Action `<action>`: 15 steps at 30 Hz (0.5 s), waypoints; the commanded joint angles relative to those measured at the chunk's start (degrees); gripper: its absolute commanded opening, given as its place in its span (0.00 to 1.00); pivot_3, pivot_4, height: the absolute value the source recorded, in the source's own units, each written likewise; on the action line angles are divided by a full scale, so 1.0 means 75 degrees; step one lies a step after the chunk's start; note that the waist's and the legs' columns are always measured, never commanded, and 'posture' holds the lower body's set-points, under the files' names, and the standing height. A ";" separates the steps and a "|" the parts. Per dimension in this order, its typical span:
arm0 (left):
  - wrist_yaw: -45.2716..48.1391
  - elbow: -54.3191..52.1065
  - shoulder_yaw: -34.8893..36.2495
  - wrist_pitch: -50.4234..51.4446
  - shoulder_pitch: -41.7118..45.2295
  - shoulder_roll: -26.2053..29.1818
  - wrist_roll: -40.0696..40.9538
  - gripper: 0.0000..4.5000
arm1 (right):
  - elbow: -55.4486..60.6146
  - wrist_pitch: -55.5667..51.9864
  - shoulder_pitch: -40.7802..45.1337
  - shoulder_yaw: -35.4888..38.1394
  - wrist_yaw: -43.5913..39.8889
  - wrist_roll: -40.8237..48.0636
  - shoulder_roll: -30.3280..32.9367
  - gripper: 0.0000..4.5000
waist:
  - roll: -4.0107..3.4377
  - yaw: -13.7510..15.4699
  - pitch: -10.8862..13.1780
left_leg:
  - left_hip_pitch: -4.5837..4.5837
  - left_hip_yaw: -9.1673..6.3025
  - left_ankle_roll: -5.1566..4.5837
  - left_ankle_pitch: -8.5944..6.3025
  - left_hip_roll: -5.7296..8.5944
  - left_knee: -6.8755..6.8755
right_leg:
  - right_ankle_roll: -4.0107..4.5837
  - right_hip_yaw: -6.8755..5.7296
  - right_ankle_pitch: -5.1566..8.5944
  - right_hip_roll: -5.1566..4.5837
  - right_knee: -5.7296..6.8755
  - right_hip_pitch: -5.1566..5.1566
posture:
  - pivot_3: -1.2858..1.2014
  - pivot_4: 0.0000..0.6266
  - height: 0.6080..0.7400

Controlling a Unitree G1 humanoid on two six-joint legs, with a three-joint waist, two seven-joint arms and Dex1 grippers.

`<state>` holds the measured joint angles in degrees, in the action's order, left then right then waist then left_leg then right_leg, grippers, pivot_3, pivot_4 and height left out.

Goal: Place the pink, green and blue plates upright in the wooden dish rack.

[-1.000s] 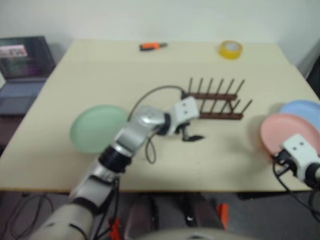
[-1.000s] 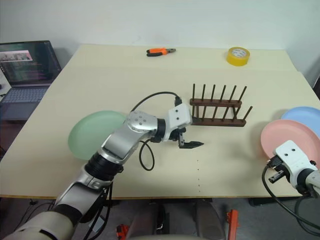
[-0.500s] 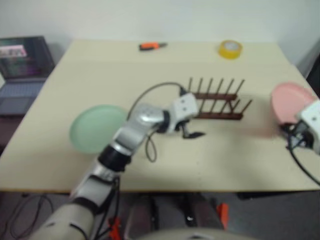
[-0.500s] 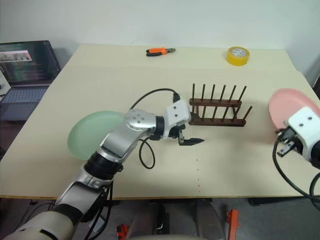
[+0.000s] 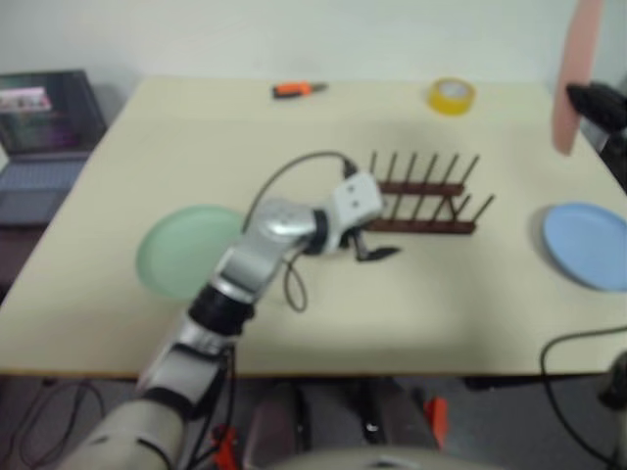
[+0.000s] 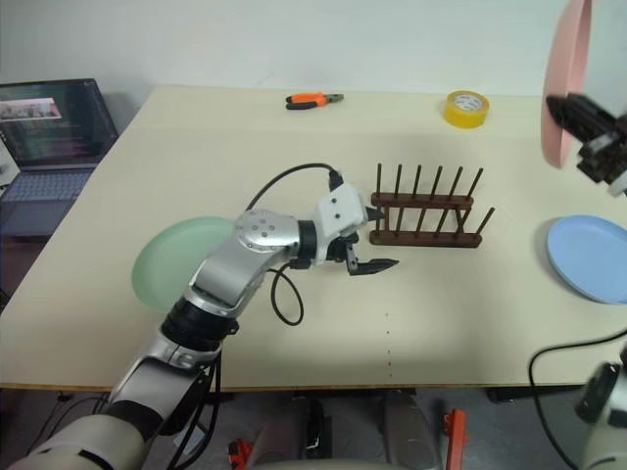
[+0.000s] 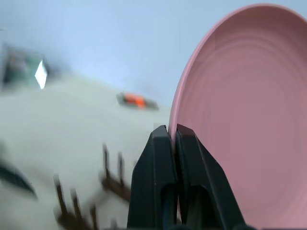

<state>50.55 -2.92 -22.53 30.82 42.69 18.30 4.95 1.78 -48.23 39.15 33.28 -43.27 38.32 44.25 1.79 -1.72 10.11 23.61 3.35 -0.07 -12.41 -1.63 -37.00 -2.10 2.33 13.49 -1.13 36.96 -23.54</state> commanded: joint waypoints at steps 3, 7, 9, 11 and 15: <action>-0.0161 -0.0549 0.0271 0.0048 0.0000 0.0053 0.0091 1.00 | -0.1440 -0.0366 0.0692 0.0392 -0.0383 0.1188 -0.0056 0.00 | -0.0003 0.0006 -0.0001 | 0.0009 -0.0005 0.0000 0.0000 -0.0004 0.0006 | 0.0023 0.0001 -0.0007 0.0000 -0.0002 -0.0005 | 0.52 0.24 1.00; -0.0243 -0.0908 0.0328 0.0291 -0.0196 0.0253 0.0120 1.00 | -0.2158 -0.0783 0.0914 0.0632 -0.0710 0.2053 -0.0102 0.00 | -0.0005 -0.0001 0.0000 | 0.0016 -0.0008 -0.0001 -0.0001 -0.0005 0.0007 | 0.0025 0.0001 -0.0006 0.0000 -0.0003 -0.0008 | 0.52 0.24 1.00; -0.0327 -0.1048 0.0342 0.0428 -0.0259 0.0304 0.0119 1.00 | -0.2240 -0.0927 0.0927 0.0544 -0.0940 0.2310 -0.0070 0.00 | -0.0009 -0.0005 0.0000 | 0.0016 -0.0007 -0.0001 -0.0001 -0.0005 0.0006 | 0.0025 -0.0001 -0.0006 0.0000 0.0001 -0.0010 | 0.52 0.24 1.00; -0.0393 -0.1144 0.0343 0.0527 -0.0299 0.0337 0.0110 1.00 | -0.2390 -0.0917 0.0937 0.0418 -0.1084 0.2366 -0.0031 0.00 | -0.0009 -0.0005 0.0000 | 0.0015 -0.0007 -0.0001 0.0000 -0.0005 0.0004 | 0.0024 -0.0002 -0.0006 0.0001 0.0004 -0.0010 | 0.52 0.24 1.00; -0.0472 -0.1255 0.0323 0.0636 -0.0332 0.0374 0.0121 1.00 | -0.2534 -0.0893 0.0932 0.0218 -0.1206 0.2347 -0.0024 0.00 | -0.0010 -0.0006 -0.0001 | 0.0013 -0.0002 -0.0001 0.0000 -0.0004 -0.0001 | 0.0013 -0.0004 -0.0007 0.0001 0.0004 -0.0010 | 0.52 0.24 1.00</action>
<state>47.75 -9.67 -21.41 35.50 40.08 21.09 5.40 -17.93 -55.37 44.69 34.69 -51.19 54.72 42.85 1.72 -1.77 10.10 23.70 3.33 -0.08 -12.42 -1.66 -37.00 -2.01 2.30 13.43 -1.13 37.00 -23.61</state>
